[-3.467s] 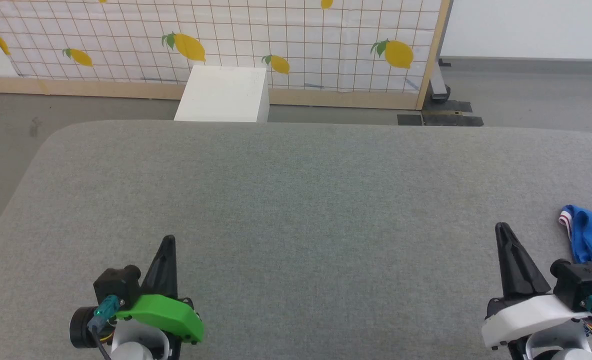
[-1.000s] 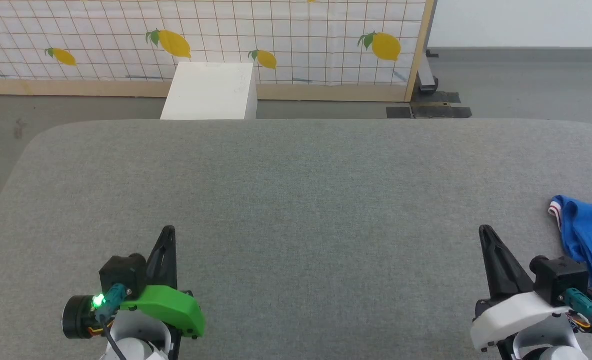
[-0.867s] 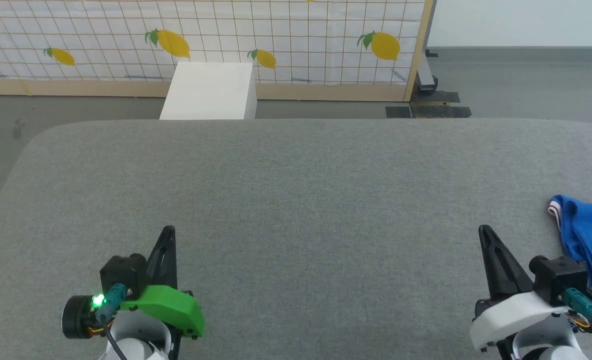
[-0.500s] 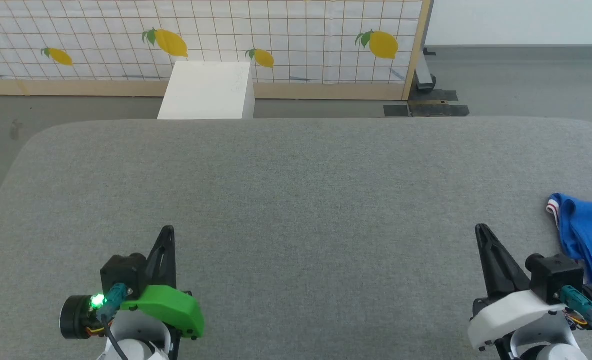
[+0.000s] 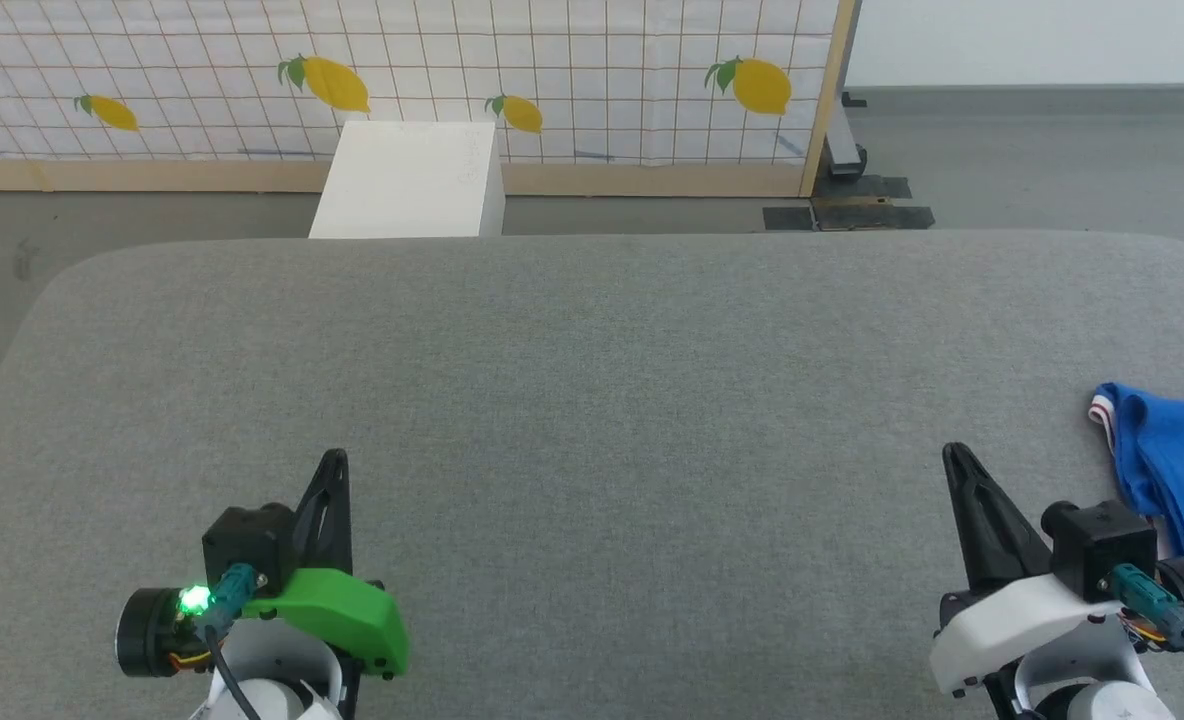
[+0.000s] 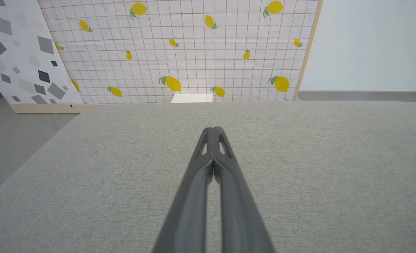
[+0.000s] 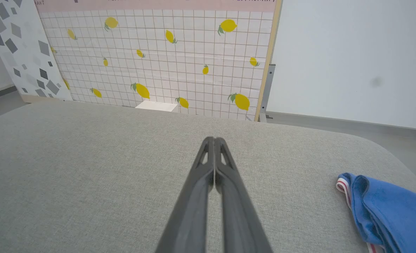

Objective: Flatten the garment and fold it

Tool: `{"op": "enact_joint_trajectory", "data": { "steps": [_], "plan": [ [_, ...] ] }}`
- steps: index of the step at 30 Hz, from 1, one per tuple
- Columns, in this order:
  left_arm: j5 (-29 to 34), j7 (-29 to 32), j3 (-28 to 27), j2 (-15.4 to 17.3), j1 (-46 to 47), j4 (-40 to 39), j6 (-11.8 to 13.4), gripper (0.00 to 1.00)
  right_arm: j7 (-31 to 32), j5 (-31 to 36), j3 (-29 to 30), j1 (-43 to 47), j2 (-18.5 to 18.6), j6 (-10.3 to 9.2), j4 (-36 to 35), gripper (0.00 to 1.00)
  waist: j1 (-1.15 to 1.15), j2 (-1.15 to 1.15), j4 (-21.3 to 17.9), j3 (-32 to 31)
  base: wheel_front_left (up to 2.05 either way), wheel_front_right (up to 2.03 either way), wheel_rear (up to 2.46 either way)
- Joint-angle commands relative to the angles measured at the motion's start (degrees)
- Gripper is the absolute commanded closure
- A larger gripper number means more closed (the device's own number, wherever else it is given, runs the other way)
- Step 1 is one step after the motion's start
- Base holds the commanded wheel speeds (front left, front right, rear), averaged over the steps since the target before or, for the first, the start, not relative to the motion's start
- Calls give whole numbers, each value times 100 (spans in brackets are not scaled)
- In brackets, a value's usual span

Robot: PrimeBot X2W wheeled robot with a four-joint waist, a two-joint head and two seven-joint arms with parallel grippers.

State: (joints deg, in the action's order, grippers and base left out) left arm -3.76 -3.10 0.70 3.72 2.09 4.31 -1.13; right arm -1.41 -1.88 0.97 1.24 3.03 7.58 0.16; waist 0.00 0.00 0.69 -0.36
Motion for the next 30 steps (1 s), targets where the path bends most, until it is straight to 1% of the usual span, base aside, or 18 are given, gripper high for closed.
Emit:
{"op": "enact_joint_trajectory", "data": {
  "steps": [1, 30],
  "plan": [
    [111, 29, -22, -31, -99, -71, 45, 100, 34, 59, -18, -72, -12, -7, -12, 100, 0, 0, -4, 2, 0, 0, 0],
    [376, 310, -70, -84, -209, -431, 113, 100, 141, 188, -97, -124, -15, -9, -16, 100, 0, 0, -69, 36, 0, 0, 0]
  ]
}}
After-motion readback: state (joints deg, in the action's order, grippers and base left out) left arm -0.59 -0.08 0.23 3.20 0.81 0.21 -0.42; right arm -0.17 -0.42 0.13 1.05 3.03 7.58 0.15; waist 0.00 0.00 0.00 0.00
